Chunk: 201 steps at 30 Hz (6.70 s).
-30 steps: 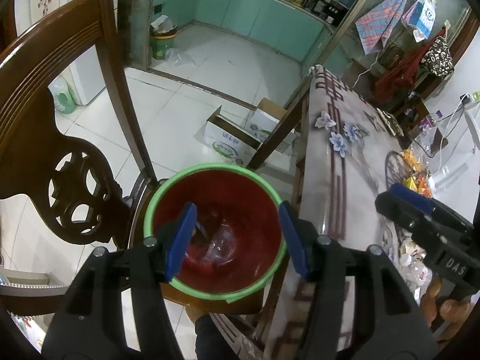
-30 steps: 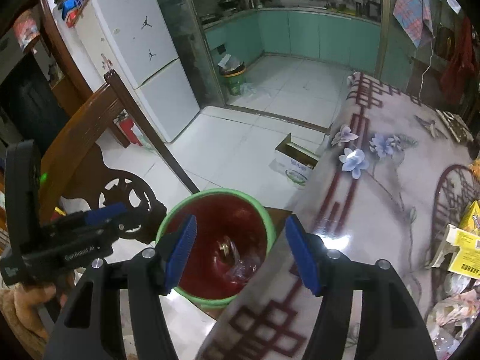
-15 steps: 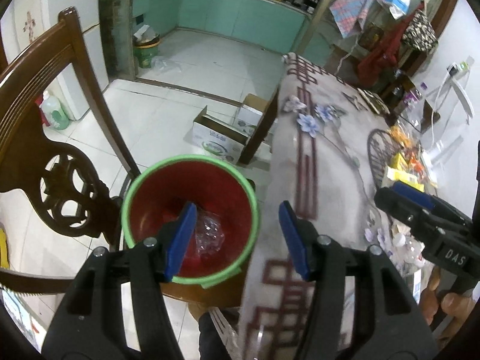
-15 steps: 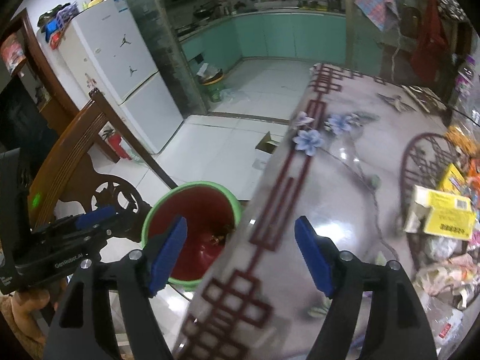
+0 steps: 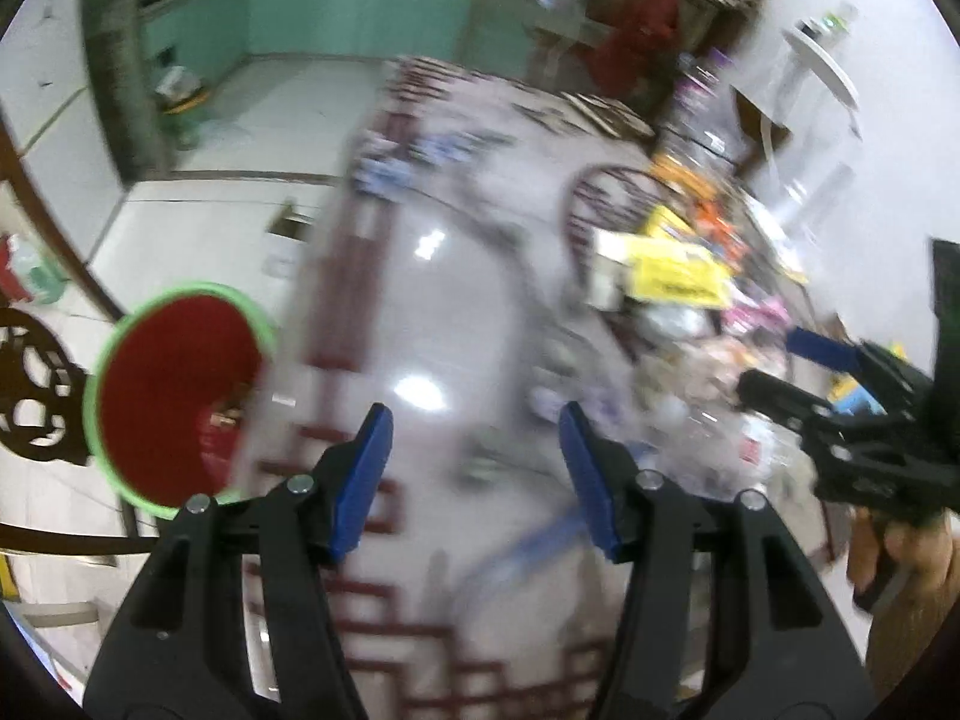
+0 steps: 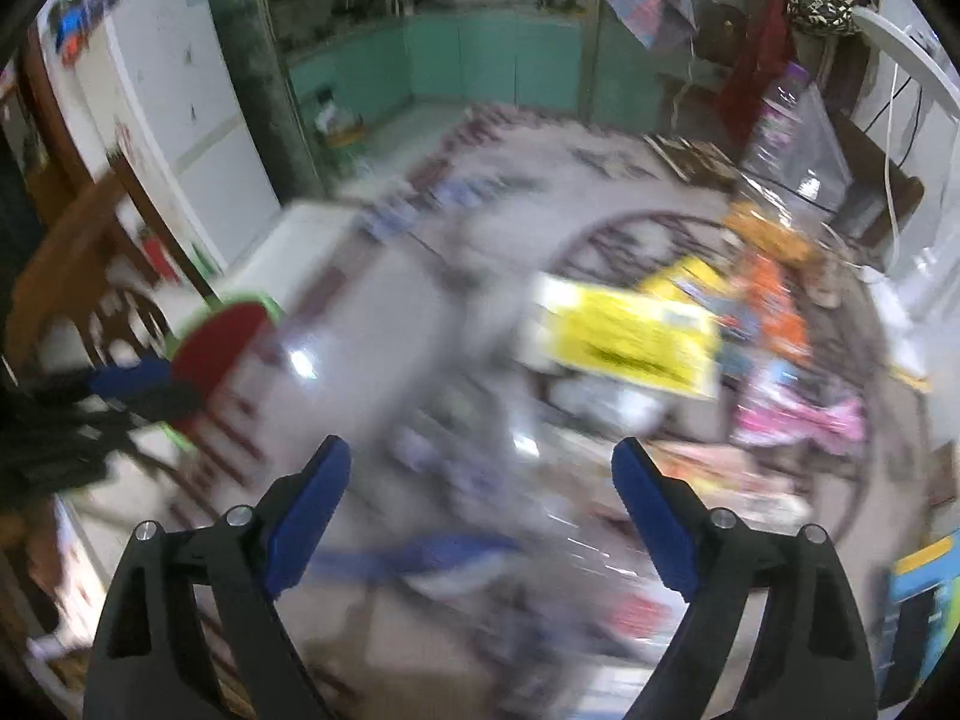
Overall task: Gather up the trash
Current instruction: 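Grasp the clear water bottle with the right gripper, then grasp the white milk carton with the left gripper while the right gripper lifts the bottle, then carry the carton and bottle over the red bucket and release both, then grasp the white cup with the right gripper while the left gripper grasps the pink bag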
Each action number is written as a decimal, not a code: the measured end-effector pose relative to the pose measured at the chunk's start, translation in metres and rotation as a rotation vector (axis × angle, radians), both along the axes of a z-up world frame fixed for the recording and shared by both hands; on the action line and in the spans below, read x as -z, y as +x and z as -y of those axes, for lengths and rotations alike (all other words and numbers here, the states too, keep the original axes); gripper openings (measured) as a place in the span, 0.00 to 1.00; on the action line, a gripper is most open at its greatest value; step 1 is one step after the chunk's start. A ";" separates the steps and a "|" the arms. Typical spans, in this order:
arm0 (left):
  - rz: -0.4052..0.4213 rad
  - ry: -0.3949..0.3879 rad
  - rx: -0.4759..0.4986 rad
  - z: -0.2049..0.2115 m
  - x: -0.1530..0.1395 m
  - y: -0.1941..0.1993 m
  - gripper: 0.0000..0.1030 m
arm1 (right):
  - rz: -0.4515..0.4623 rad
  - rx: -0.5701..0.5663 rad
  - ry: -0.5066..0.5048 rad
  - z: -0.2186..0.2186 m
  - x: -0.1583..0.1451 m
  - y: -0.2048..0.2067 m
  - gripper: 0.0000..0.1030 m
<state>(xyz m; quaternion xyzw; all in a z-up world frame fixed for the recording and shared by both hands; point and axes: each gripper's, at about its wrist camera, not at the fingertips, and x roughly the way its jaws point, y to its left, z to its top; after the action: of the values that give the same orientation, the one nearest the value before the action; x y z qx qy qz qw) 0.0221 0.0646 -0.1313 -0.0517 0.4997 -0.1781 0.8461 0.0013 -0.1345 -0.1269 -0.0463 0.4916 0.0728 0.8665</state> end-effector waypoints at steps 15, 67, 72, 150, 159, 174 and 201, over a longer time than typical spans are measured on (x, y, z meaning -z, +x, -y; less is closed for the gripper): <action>-0.110 0.016 0.177 0.123 0.026 -0.061 0.59 | -0.337 -0.353 -0.347 0.057 0.119 -0.016 0.59; 0.111 0.022 -0.005 0.115 -0.034 -0.032 0.53 | -0.013 0.256 0.100 0.145 0.003 -0.037 0.53; 0.123 0.025 -0.019 0.100 -0.038 -0.028 0.53 | 0.054 0.223 0.128 0.127 -0.024 -0.032 0.53; 0.165 0.055 -0.278 -0.221 -0.039 0.059 0.53 | -0.015 -0.102 0.199 -0.232 -0.017 0.076 0.53; 0.121 0.076 -0.308 -0.240 -0.023 0.078 0.53 | -0.111 -0.127 0.219 -0.256 0.012 0.094 0.53; 0.080 0.058 -0.325 -0.253 -0.008 0.106 0.66 | -0.165 -0.140 0.229 -0.269 0.031 0.115 0.80; 0.123 0.085 -0.213 -0.141 -0.033 0.045 0.66 | -0.083 0.076 0.283 -0.115 0.001 0.055 0.82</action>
<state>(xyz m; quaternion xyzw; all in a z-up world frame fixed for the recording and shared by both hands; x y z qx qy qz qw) 0.0673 0.2051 -0.0978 -0.0572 0.4455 -0.0688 0.8908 0.0568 -0.0192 -0.1284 0.0978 0.5134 0.1104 0.8454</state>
